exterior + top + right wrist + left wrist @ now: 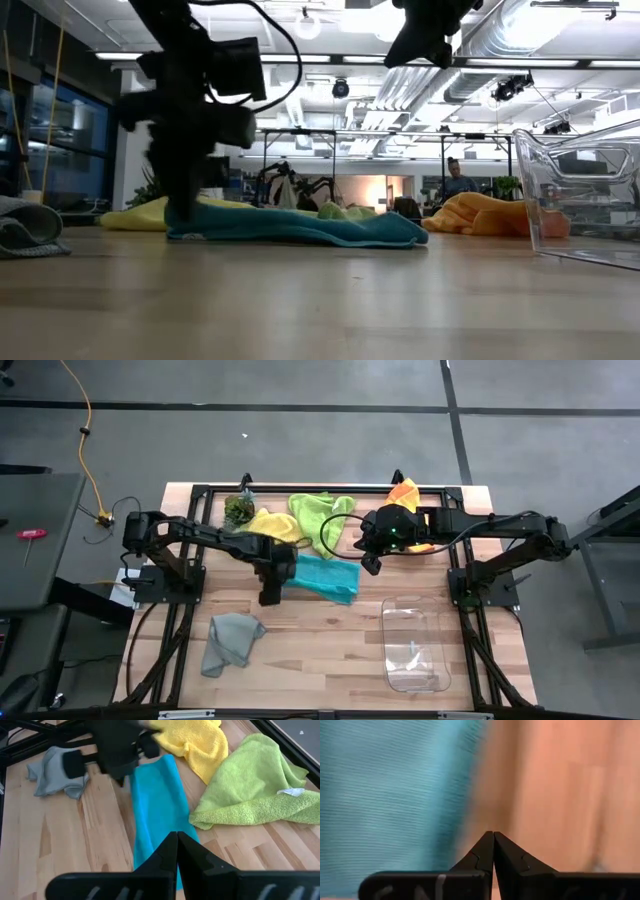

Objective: Fold microfiber towels
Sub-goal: Fold the blue microfiber cloth

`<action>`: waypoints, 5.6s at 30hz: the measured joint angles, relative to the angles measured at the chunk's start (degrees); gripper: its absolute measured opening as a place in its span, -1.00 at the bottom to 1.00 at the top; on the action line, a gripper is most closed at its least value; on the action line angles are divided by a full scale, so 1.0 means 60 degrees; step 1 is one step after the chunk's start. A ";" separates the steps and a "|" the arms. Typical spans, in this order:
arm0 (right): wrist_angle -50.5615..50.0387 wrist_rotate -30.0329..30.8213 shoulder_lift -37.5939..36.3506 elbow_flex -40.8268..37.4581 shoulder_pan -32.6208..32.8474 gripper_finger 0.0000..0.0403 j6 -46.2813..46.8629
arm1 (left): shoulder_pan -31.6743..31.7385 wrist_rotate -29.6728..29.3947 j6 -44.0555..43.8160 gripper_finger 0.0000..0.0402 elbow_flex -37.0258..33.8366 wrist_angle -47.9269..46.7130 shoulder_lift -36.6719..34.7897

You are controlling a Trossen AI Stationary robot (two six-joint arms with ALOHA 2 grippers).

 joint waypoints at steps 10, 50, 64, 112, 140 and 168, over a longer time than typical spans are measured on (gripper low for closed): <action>-0.0025 0.0003 0.0000 0.0000 0.0000 -1.00 -0.0002 | -0.0926 0.0594 -0.0546 -1.00 0.0031 0.0227 -0.0718; 0.0138 0.0003 -0.0011 -0.0106 0.0000 -1.00 0.0542 | -0.0829 -0.0665 -0.1203 -1.00 0.0338 -0.0170 -0.0019; 0.2978 -0.1213 0.1030 -0.2918 0.0009 -1.00 0.4594 | 0.0851 -0.0723 -0.0479 -1.00 0.0352 0.1660 -0.3080; 0.4182 -0.1838 0.3473 -0.2918 0.0375 -1.00 0.5617 | 0.1141 -0.0904 -0.1196 -1.00 0.0338 0.2819 0.0694; 0.1550 -0.0804 0.1674 -0.2998 0.1349 -1.00 0.5115 | 0.1877 -0.1314 -0.0312 -1.00 0.0338 0.1499 -0.0917; 0.4426 -0.1617 0.0890 -0.4939 0.0287 -0.38 0.7092 | 0.1136 -0.0890 -0.3925 -1.00 -0.4324 0.8394 -0.8474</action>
